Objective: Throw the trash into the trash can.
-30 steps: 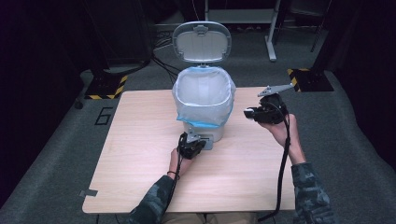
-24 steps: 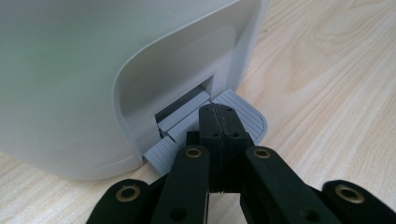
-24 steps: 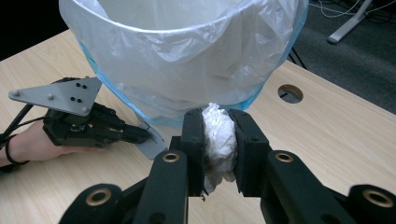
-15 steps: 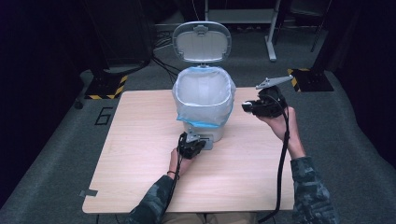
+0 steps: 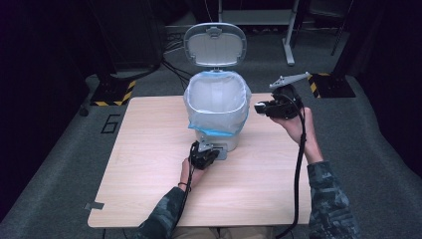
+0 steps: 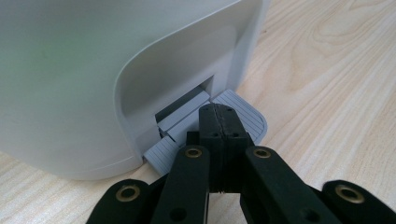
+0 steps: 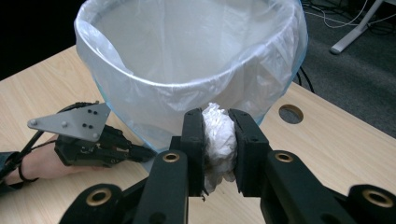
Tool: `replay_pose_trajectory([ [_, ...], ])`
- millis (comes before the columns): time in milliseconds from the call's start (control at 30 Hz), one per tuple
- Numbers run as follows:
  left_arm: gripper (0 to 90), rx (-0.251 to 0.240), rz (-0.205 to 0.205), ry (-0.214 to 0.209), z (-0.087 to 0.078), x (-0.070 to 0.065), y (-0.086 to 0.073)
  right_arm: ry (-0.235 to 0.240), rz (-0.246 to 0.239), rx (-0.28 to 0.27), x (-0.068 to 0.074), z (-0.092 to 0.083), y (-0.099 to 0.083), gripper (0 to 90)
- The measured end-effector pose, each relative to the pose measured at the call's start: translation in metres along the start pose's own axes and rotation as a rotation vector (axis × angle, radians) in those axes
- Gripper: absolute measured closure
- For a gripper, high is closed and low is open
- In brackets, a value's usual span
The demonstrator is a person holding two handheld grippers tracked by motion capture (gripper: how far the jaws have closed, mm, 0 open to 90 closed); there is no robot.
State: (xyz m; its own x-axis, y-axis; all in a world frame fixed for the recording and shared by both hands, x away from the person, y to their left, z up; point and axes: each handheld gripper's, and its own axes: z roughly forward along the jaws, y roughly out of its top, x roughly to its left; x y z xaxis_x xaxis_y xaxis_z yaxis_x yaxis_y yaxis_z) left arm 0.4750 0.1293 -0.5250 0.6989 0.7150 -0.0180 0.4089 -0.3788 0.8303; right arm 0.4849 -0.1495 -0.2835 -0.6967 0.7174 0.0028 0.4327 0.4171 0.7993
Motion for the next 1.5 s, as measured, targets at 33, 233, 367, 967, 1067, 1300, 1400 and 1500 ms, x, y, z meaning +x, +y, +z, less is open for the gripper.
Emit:
replay_pose_trajectory([
  [33, 90.0, 0.002, 0.004, -0.001, 0.0, 0.0, 0.0, 0.003, 0.001, -0.001, 0.0, 0.0, 0.002, 76.7],
  [233, 90.0, -0.004, -0.005, -0.003, 0.0, 0.0, 0.0, 0.008, 0.001, -0.003, 0.001, 0.002, 0.009, 76.7],
  [367, 90.0, -0.005, -0.01, -0.002, 0.0, 0.0, 0.0, 0.014, -0.003, -0.002, 0.003, 0.004, 0.014, 76.7],
  [967, 90.0, -0.004, -0.009, -0.005, 0.0, 0.0, 0.0, 0.023, -0.009, 0.005, 0.008, 0.015, 0.037, 76.8],
  [1067, 90.0, -0.004, -0.011, -0.007, 0.0, 0.001, 0.0, 0.026, -0.021, 0.002, 0.009, 0.018, 0.041, 76.8],
  [1300, 90.0, -0.003, -0.014, -0.008, 0.0, 0.001, 0.0, 0.032, -0.013, 0.003, 0.009, 0.022, 0.047, 76.8],
  [1400, 90.0, -0.004, -0.014, -0.009, 0.0, 0.001, 0.0, 0.034, -0.02, 0.004, 0.01, 0.024, 0.05, 76.8],
  [1500, 90.0, -0.005, -0.016, -0.01, 0.0, 0.001, 0.0, 0.035, -0.016, 0.008, 0.012, 0.028, 0.054, 76.8],
])
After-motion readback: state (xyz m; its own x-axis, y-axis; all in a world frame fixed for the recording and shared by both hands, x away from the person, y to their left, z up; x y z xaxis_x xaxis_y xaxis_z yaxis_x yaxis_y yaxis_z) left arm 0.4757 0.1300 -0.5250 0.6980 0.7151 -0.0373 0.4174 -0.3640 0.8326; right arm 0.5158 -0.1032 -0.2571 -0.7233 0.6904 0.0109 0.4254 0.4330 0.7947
